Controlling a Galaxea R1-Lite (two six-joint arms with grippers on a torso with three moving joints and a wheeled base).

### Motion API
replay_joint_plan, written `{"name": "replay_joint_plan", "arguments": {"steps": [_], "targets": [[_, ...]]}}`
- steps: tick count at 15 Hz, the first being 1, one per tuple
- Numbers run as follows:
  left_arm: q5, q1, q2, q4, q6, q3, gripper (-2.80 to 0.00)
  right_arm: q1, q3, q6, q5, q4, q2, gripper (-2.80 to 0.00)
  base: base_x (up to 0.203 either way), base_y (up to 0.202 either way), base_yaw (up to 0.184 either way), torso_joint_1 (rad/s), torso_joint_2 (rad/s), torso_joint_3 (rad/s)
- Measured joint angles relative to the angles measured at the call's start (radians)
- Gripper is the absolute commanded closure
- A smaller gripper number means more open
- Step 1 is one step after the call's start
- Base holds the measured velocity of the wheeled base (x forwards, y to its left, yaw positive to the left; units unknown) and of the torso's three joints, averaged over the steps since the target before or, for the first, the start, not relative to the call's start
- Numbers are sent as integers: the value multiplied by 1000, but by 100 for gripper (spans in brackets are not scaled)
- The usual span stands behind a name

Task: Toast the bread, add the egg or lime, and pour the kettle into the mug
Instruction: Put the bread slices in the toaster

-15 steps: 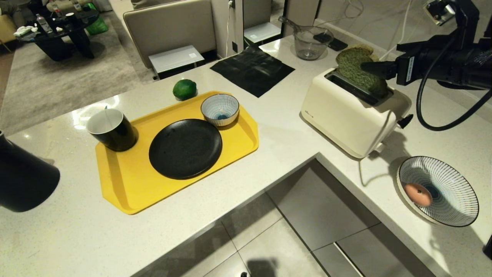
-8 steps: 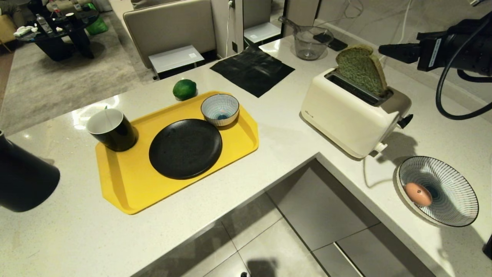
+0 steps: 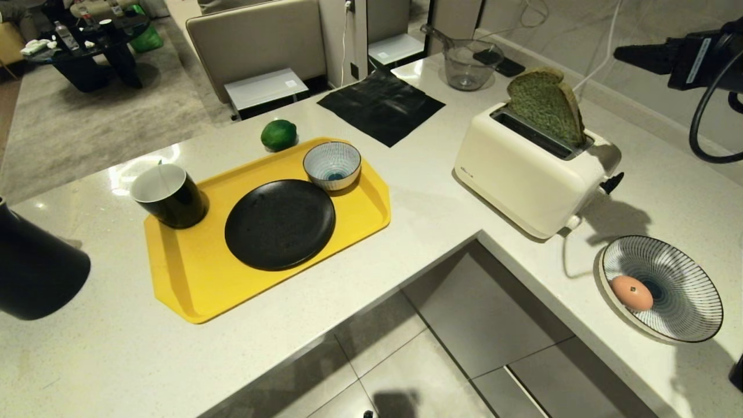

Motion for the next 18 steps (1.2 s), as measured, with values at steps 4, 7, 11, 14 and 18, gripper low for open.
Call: {"name": "replay_joint_plan", "arguments": {"steps": [4, 7, 11, 14, 18], "targets": [[0, 0, 0, 0, 0, 0, 0, -84, 33, 39, -1, 3, -37, 0, 0, 0, 0, 0, 0, 0], [0, 0, 0, 0, 0, 0, 0, -127, 130, 39, -1, 5, -90, 0, 0, 0, 0, 0, 0, 0], [0, 0, 0, 0, 0, 0, 0, -136, 387, 45, 7, -7, -186, 0, 0, 0, 0, 0, 0, 0], [0, 0, 0, 0, 0, 0, 0, -136, 580, 47, 41, -123, -222, 0, 0, 0, 0, 0, 0, 0], [0, 0, 0, 0, 0, 0, 0, -132, 697, 52, 127, -293, -220, 0, 0, 0, 0, 0, 0, 0]]}}
